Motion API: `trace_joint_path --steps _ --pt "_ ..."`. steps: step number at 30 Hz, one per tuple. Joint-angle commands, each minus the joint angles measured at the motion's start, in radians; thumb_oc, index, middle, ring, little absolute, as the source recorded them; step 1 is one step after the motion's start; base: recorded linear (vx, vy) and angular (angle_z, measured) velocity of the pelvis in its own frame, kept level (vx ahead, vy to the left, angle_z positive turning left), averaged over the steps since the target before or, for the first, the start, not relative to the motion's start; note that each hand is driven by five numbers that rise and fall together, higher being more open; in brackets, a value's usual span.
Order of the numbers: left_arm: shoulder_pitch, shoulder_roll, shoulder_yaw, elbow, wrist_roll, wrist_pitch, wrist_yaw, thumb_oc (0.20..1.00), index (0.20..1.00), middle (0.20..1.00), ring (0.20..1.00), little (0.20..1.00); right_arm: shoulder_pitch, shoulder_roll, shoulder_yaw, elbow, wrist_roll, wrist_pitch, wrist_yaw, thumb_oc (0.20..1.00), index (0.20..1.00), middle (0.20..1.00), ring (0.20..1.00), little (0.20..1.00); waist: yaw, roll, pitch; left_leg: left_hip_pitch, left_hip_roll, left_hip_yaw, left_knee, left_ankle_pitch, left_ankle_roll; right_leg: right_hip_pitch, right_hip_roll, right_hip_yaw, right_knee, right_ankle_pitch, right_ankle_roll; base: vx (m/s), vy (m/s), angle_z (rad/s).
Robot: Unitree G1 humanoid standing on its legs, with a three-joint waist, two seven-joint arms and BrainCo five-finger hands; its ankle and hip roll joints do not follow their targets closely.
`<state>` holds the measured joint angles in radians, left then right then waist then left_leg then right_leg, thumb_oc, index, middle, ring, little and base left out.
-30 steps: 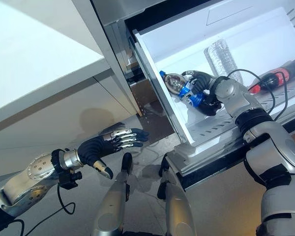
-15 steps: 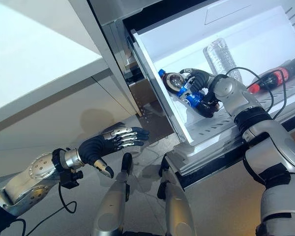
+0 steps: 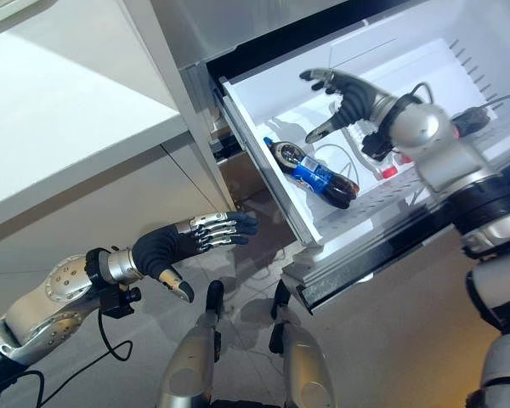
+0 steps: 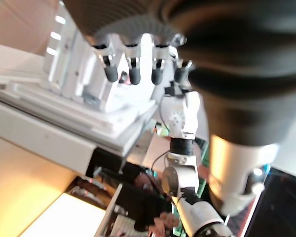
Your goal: Take the drinks into the refrigerator
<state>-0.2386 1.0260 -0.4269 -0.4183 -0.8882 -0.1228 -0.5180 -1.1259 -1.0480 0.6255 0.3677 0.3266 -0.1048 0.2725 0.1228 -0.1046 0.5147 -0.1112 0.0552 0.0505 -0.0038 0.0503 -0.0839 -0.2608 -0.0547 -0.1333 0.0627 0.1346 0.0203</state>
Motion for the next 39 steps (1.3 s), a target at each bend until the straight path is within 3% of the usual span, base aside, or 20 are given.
trace_joint_path --steps 1,6,10,11,12,15,23,29,34,35,36,37,38,39 --pt "0.048 0.029 0.051 -0.07 -0.056 -0.038 -0.035 1.0 1.0 1.0 1.0 1.0 0.062 -0.065 -0.071 -0.052 0.066 -0.054 -0.034 1.0 1.0 1.0 1.0 1.0 -0.019 -0.014 -0.046 0.031 -0.012 -0.021 0.018 -0.081 0.053 -0.033 -0.032 0.014 0.195 -0.1 0.083 0.04 0.026 -0.13" --pt "0.083 0.029 0.097 -0.057 -0.06 -0.036 -0.049 1.0 1.0 1.0 1.0 1.0 0.349 -0.08 -0.315 -0.188 0.093 -0.079 -0.043 1.0 1.0 1.0 1.0 1.0 -0.039 -0.022 -0.079 0.034 -0.025 0.001 0.066 -0.116 0.058 0.008 -0.03 0.036 0.163 -0.093 0.089 0.05 0.037 -0.11" --pt "0.161 0.003 0.179 -0.036 -0.048 -0.039 -0.058 1.0 1.0 1.0 1.0 1.0 0.706 0.01 -0.601 -0.337 0.108 -0.118 -0.037 1.0 1.0 1.0 1.0 1.0 -0.063 -0.032 -0.109 0.029 -0.037 0.038 0.13 -0.164 0.067 0.037 -0.027 0.083 0.128 -0.082 0.099 0.06 0.042 -0.23" --pt "0.163 0.005 0.178 -0.038 -0.048 -0.038 -0.059 1.0 1.0 1.0 1.0 1.0 0.721 0.013 -0.613 -0.346 0.107 -0.115 -0.036 1.0 1.0 1.0 1.0 1.0 -0.059 -0.033 -0.11 0.03 -0.036 0.039 0.131 -0.165 0.067 0.037 -0.026 0.084 0.127 -0.082 0.1 0.06 0.055 -0.3" --pt "0.192 -0.011 0.204 -0.026 -0.044 -0.038 -0.07 1.0 1.0 1.0 1.0 1.0 0.823 0.081 -0.69 -0.382 0.103 -0.138 -0.042 1.0 1.0 1.0 1.0 1.0 -0.073 -0.035 -0.123 0.034 -0.04 0.058 0.148 -0.182 0.072 0.045 -0.026 0.104 0.12 -0.078 0.106 0.06 0.059 -0.3" --pt "0.231 -0.03 0.24 -0.031 -0.031 -0.047 -0.085 1.0 1.0 1.0 1.0 1.0 0.967 0.176 -0.791 -0.444 0.069 -0.159 -0.048 1.0 1.0 1.0 1.0 1.0 -0.083 -0.041 -0.144 0.04 -0.04 0.083 0.168 -0.205 0.08 0.044 -0.022 0.133 0.123 -0.082 0.112 0.06 0.075 -0.43" --pt "0.275 -0.105 0.292 -0.006 0.0 -0.087 -0.088 1.0 1.0 1.0 1.0 1.0 1.128 0.451 -0.868 -0.377 -0.002 -0.222 -0.114 1.0 1.0 1.0 1.0 1.0 -0.131 -0.023 -0.185 0.07 -0.045 0.136 0.191 -0.248 0.098 0.037 -0.016 0.199 0.146 -0.089 0.125 0.05 0.073 -0.26" --pt "0.306 -0.138 0.314 0.006 0.018 -0.095 -0.094 1.0 1.0 1.0 1.0 1.0 1.181 0.5 -0.846 -0.307 -0.033 -0.224 -0.111 1.0 1.0 1.0 1.0 1.0 -0.143 -0.011 -0.199 0.086 -0.047 0.161 0.205 -0.267 0.101 0.035 -0.012 0.225 0.16 -0.097 0.128 0.04 0.042 -0.2" --pt "0.309 -0.165 0.313 0.02 0.039 -0.113 -0.08 1.0 1.0 1.0 1.0 1.0 1.198 0.571 -0.756 -0.154 -0.016 -0.215 -0.105 1.0 1.0 1.0 1.0 1.0 -0.148 0.002 -0.209 0.104 -0.047 0.179 0.203 -0.269 0.101 0.042 -0.009 0.239 0.162 -0.097 0.129 0.01 0.016 -0.06" --pt "0.308 -0.167 0.311 0.022 0.041 -0.114 -0.08 1.0 1.0 1.0 1.0 1.0 1.197 0.578 -0.734 -0.125 -0.011 -0.209 -0.097 0.561 0.561 0.561 0.561 0.561 -0.147 0.003 -0.21 0.106 -0.047 0.18 0.203 -0.267 0.101 0.043 -0.009 0.24 0.162 -0.097 0.129 0.01 0.001 -0.07" --pt "0.309 -0.166 0.312 0.022 0.041 -0.114 -0.08 1.0 1.0 1.0 1.0 1.0 1.195 0.578 -0.733 -0.122 -0.01 -0.211 -0.097 0.482 0.482 0.482 0.482 0.482 -0.147 0.003 -0.21 0.106 -0.047 0.18 0.202 -0.267 0.101 0.044 -0.009 0.24 0.162 -0.097 0.129 0.01 0.0 -0.06" --pt "0.309 -0.166 0.312 0.022 0.041 -0.114 -0.08 1.0 1.0 1.0 1.0 1.0 1.195 0.578 -0.733 -0.122 -0.01 -0.211 -0.097 0.482 0.482 0.482 0.482 0.482 -0.147 0.003 -0.21 0.106 -0.047 0.18 0.202 -0.267 0.101 0.044 -0.009 0.24 0.162 -0.097 0.129 0.0 -0.011 -0.05" --pt "0.306 -0.172 0.306 0.027 0.044 -0.12 -0.077 1.0 1.0 1.0 1.0 1.0 1.183 0.583 -0.663 -0.043 -0.018 -0.199 -0.079 0.2 0.2 0.2 0.2 0.2 -0.139 0.005 -0.213 0.111 -0.046 0.179 0.201 -0.266 0.099 0.045 -0.011 0.237 0.163 -0.099 0.128 0.01 -0.015 -0.03" --pt "0.302 -0.172 0.302 0.026 0.042 -0.121 -0.077 1.0 1.0 1.0 1.0 1.0 1.173 0.579 -0.635 -0.016 -0.027 -0.194 -0.073 0.2 0.2 0.2 0.2 0.2 -0.136 0.005 -0.214 0.111 -0.045 0.178 0.201 -0.266 0.099 0.046 -0.01 0.235 0.164 -0.1 0.128 0.0 0.0 0.0"
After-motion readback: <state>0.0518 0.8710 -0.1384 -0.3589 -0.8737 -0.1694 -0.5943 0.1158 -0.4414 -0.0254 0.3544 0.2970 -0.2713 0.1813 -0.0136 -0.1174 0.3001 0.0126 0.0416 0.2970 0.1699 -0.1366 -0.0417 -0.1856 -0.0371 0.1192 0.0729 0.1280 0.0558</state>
